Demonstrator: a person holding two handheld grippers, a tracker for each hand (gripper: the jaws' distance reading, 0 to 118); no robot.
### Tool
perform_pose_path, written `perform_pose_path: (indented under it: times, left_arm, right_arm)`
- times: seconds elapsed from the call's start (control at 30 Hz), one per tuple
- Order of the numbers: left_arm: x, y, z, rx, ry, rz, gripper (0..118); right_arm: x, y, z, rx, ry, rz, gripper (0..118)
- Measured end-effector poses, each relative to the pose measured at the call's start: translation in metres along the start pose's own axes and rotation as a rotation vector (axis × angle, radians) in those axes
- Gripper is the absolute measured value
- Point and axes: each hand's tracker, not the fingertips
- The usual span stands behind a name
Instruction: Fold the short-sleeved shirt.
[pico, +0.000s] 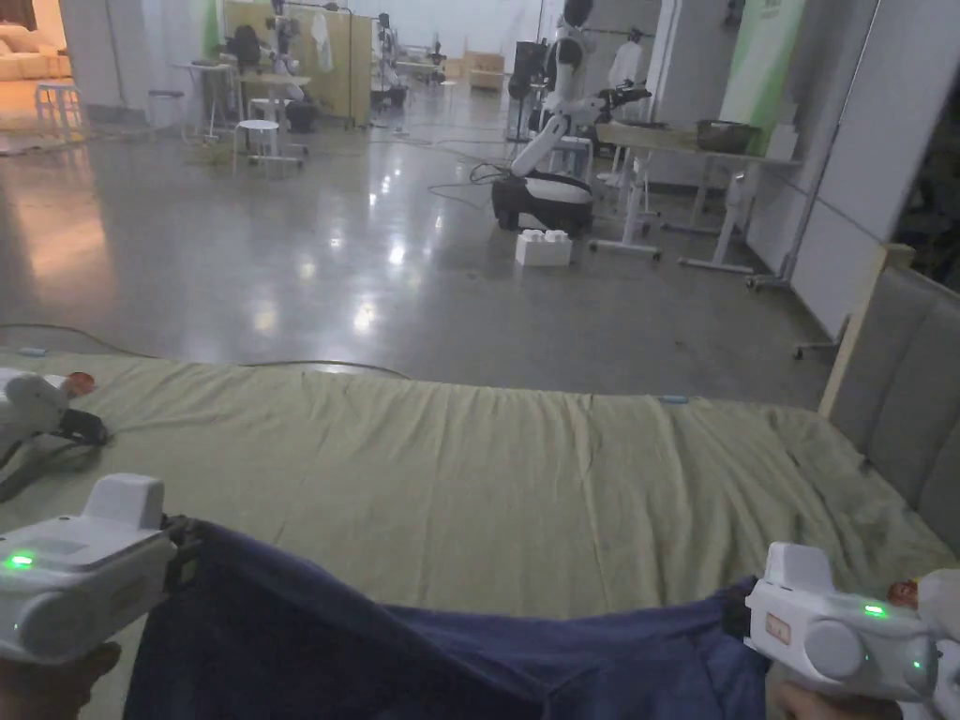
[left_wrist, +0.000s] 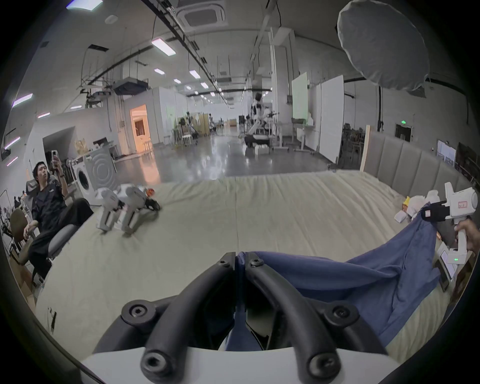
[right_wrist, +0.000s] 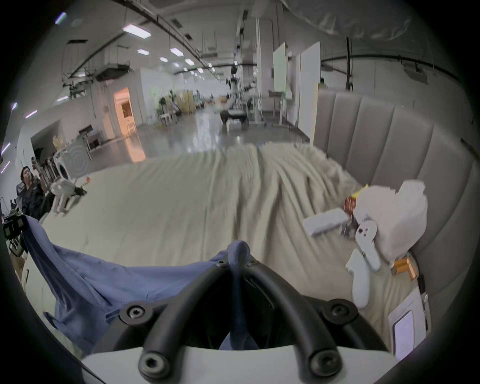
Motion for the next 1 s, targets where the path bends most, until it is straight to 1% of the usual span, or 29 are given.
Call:
perform_pose_path:
  times: [0.07,0.13,0.23,0.33,0.47,0.57,0.67,0.8,0.9,1.0]
  left_arm:
    - [-0.008,0.016,0.02,0.051,0.017,0.007,2]
    - [-0.015,0.03,0.035,0.073,0.029,-0.004,2]
    - [-0.027,0.05,0.054,0.111,0.058,-0.015,2]
    - [-0.035,0.075,0.079,0.158,0.07,0.02,2]
    - [-0.039,0.115,0.103,0.225,0.105,0.003,2]
    - [-0.043,0.147,0.115,0.276,0.116,0.004,2]
    - [-0.047,0.18,0.122,0.316,0.134,0.011,2]
    - [-0.056,0.217,0.115,0.345,0.164,-0.005,2]
    - [-0.064,0.243,0.104,0.339,0.176,0.0,2]
    - [-0.068,0.266,0.097,0.352,0.202,-0.007,1]
  right_arm:
    - [-0.008,0.018,0.022,0.06,0.01,0.039,1]
    - [-0.017,0.036,0.041,0.114,-0.002,0.074,1]
    - [-0.024,0.065,0.069,0.201,-0.001,0.071,1]
    - [-0.029,0.099,0.092,0.257,0.011,0.07,1]
    - [-0.039,0.148,0.12,0.338,0.007,0.105,1]
    - [-0.045,0.183,0.134,0.372,0.009,0.112,1]
    - [-0.056,0.213,0.148,0.405,-0.007,0.128,1]
    - [-0.062,0.252,0.153,0.425,-0.007,0.117,1]
    - [-0.07,0.279,0.153,0.439,-0.023,0.127,1]
    - [-0.075,0.305,0.153,0.453,-0.021,0.113,1]
